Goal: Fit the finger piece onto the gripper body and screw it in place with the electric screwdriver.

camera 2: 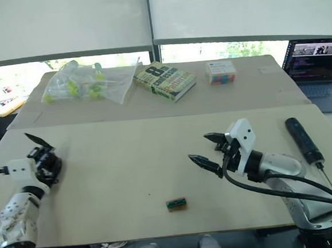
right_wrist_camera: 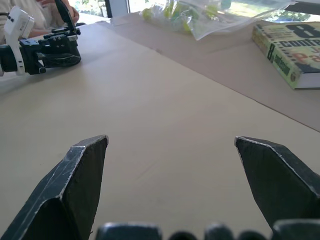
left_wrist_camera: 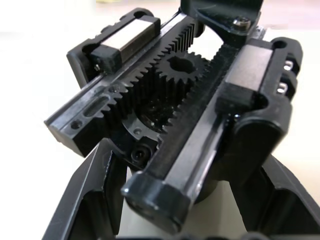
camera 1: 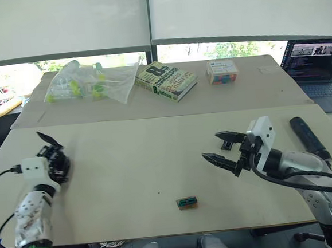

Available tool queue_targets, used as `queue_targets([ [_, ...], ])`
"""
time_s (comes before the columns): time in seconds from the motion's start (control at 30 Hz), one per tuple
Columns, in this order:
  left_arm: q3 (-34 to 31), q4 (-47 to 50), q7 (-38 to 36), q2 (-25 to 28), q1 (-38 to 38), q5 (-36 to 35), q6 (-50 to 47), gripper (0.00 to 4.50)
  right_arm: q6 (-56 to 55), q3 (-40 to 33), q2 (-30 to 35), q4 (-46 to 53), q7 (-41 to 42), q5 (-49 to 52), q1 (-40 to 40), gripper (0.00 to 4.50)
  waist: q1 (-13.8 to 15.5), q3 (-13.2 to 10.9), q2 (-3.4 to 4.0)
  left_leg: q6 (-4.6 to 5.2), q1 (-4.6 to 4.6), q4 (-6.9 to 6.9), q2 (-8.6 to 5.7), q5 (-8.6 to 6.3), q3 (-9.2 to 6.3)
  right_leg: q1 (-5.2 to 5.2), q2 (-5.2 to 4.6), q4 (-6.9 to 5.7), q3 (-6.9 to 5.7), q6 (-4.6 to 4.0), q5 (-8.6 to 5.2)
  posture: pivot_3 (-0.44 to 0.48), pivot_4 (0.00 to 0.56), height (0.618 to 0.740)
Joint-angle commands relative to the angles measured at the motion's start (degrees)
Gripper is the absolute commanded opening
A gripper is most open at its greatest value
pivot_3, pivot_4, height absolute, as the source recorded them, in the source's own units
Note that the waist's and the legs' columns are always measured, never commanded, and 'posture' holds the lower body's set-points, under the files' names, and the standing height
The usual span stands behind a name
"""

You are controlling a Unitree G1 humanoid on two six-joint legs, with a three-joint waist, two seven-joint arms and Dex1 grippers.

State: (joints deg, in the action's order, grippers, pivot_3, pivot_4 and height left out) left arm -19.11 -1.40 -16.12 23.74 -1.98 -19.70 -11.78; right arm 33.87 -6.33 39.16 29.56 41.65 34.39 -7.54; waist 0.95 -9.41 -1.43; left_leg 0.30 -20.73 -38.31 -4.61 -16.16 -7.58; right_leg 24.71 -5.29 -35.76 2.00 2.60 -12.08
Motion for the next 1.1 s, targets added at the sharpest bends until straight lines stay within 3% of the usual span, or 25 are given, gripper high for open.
queue_targets([
  [0.03, 8.3, 20.4, 4.0, -4.5, 2.8, -0.2, -6.7, 2.35, -2.0, -1.8, 0.9, 2.9, 1.4, 0.3, 1.3, 4.5, 0.3, 0.0, -0.02, 0.02, -0.11, -0.09, -0.02, -0.01, 0.01, 0.03, 0.0, 0.01, 0.01, 0.05, 0.03, 0.0, 0.15, 0.74],
  [0.17, 17.7, 27.6, 6.8, -8.8, 1.7, 3.9, -11.7, 2.35, -1.6, -3.1, 1.8, 5.0, 3.0, 1.7, 4.0, 4.5, 0.2, 0.0, -0.05, -0.09, -0.46, -0.52, 0.01, 0.06, 0.02, 0.35, 0.17, -0.2, 0.02, -0.03, 0.21, 0.0, 0.15, 0.74],
  [0.3, 24.5, 26.9, 8.3, -11.9, 0.1, 7.9, -13.2, 2.35, -2.3, -4.4, 3.4, 7.1, 5.0, 2.1, 7.7, 4.5, -0.4, 0.0, -0.04, -0.14, -0.36, -0.55, 0.25, 0.1, 0.11, 0.22, 0.46, -0.22, 0.02, -0.12, 0.26, 0.0, 0.15, 0.74],
  [0.53, 29.9, 21.4, 9.7, -15.6, -0.5, 14.1, -10.3, 2.35, -3.6, -4.3, 3.8, 7.5, 5.3, 0.3, 9.4, 4.5, -0.3, 0.0, -0.04, -0.17, -0.33, -0.56, 0.48, 0.11, 0.44, 0.21, 0.77, -0.21, 0.09, -0.25, 0.33, 0.0, 0.15, 0.74],
  [0.73, 28.3, 19.6, 8.2, -15.8, 0.6, 13.2, -10.8, 2.35, -4.0, -3.6, 3.4, 6.9, 4.7, -0.6, 9.0, 4.5, -0.2, 0.0, -0.03, -0.17, -0.34, -0.6, 0.46, 0.11, 0.42, 0.18, 0.74, -0.19, 0.11, -0.24, 0.34, 0.0, 0.15, 0.74],
  [0.77, 27.7, 19.6, 7.0, -15.7, 1.0, 12.1, -11.1, 2.85, -4.0, -3.5, 3.3, 6.9, 4.5, -0.7, 8.9, 4.5, -0.2, 0.0, -0.03, -0.17, -0.33, -0.6, 0.46, 0.11, 0.43, 0.17, 0.74, -0.19, 0.11, -0.24, 0.34, 0.0, 0.15, 0.74],
  [0.9, 25.3, 20.9, -2.4, -10.0, 3.5, 6.5, -14.5, 4.48, -3.9, -3.4, 3.2, 6.8, 4.2, -0.8, 8.5, 4.5, -0.4, 0.0, 0.0, -0.17, -0.3, -0.59, 0.49, 0.11, 0.43, 0.17, 0.77, -0.2, 0.11, -0.24, 0.33, 0.0, 0.15, 0.74],
  [1.0, 23.6, 17.2, -13.9, -1.4, 3.3, 3.9, -11.9, 4.48, -4.1, -3.2, 3.1, 6.4, 4.2, -1.1, 8.0, 4.5, -0.4, 0.1, 0.15, -0.17, -0.22, -0.56, 0.52, 0.11, 0.46, 0.15, 0.81, -0.23, 0.11, -0.26, 0.33, 0.0, 0.15, 0.74],
  [1.1, 22.3, 8.5, -24.4, 4.1, -1.9, 1.8, -6.6, 4.48, -4.3, -3.1, 3.0, 6.2, 4.4, -1.4, 7.6, 4.5, -0.3, 0.0, 0.35, -0.17, 0.17, -0.53, 0.55, 0.11, 0.52, -0.26, 0.84, -0.17, 0.08, -0.24, 0.29, 0.0, 0.15, 0.74],
])
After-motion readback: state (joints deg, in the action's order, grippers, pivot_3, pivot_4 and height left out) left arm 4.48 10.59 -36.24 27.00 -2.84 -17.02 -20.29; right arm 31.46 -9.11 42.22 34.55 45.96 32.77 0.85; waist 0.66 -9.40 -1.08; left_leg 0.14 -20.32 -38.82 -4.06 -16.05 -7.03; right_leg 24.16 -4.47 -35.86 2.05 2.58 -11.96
